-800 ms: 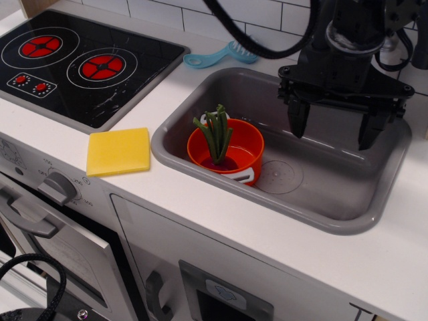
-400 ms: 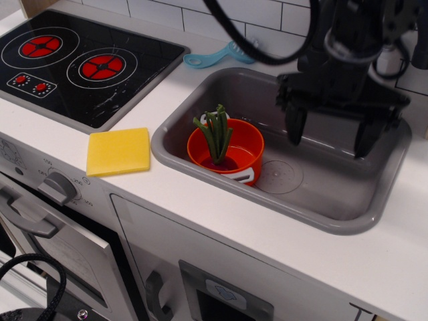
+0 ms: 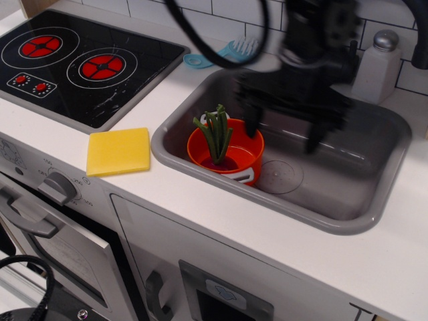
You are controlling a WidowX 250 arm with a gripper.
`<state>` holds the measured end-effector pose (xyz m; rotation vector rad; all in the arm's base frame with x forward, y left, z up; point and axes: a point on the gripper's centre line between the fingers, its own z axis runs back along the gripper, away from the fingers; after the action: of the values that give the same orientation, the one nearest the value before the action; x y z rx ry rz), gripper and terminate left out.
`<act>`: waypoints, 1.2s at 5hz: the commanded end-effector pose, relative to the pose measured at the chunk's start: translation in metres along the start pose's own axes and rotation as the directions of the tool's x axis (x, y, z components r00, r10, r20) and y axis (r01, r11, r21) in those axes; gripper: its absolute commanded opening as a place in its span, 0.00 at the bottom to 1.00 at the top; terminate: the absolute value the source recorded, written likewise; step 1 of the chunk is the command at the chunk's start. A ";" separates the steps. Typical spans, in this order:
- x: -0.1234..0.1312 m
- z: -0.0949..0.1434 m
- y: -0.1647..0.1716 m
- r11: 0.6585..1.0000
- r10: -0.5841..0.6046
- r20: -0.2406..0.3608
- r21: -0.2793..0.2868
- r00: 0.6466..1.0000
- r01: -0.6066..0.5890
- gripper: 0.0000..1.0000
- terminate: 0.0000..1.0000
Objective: Take beet from pot sink
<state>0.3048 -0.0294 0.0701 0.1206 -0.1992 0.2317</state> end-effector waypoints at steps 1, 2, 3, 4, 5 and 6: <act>0.025 0.021 0.064 0.998 0.048 0.100 0.039 0.994 -0.052 1.00 0.00; 0.027 0.016 0.084 0.996 0.067 0.079 0.059 0.995 -0.072 1.00 0.00; 0.018 0.000 0.078 0.997 0.080 0.033 0.004 0.996 -0.080 1.00 0.00; 0.015 -0.011 0.078 0.997 0.074 0.033 0.035 0.997 -0.075 1.00 0.00; 0.013 -0.024 0.072 0.995 0.088 0.051 0.050 0.995 -0.091 1.00 0.00; 0.015 -0.031 0.067 0.993 0.091 0.067 0.065 0.994 -0.095 1.00 0.00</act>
<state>0.3046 0.0414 0.0395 0.1884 -0.2264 0.3253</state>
